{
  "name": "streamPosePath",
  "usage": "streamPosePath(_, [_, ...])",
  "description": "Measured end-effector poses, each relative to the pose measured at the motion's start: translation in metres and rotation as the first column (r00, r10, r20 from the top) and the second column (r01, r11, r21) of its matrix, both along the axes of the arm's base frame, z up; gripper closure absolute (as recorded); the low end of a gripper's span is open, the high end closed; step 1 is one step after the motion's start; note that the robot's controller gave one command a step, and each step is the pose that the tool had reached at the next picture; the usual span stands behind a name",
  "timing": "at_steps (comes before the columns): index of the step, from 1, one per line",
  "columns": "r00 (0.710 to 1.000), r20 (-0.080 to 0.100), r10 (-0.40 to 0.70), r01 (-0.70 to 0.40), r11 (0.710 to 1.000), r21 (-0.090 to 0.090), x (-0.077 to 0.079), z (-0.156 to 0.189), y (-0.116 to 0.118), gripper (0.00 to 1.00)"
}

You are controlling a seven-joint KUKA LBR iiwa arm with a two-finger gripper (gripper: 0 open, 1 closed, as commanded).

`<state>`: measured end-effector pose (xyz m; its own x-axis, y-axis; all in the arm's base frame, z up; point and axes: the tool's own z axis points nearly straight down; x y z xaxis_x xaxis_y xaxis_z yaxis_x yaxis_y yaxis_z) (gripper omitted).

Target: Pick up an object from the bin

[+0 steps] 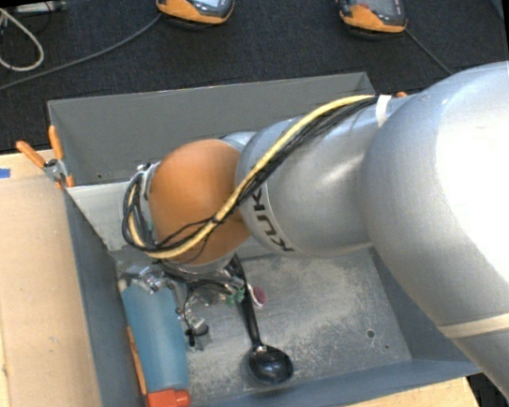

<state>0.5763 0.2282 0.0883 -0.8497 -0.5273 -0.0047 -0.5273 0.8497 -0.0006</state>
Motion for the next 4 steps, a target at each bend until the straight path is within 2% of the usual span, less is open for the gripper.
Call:
streamPosePath(1, [0.999, 0.006, -0.047, 0.047, 0.999, 0.002, 0.03, 0.076, -0.037, 0.0])
streamPosePath(2, [0.881, 0.007, 0.473, -0.473, 0.881, 0.004, 0.026, 0.021, -0.061, 0.0])
streamPosePath(3, [0.924, 0.008, 0.381, -0.381, 0.924, 0.002, 0.041, -0.018, -0.018, 0.0])
streamPosePath(4, [0.757, 0.048, 0.651, -0.651, 0.758, -0.021, 0.041, -0.007, -0.021, 1.0])
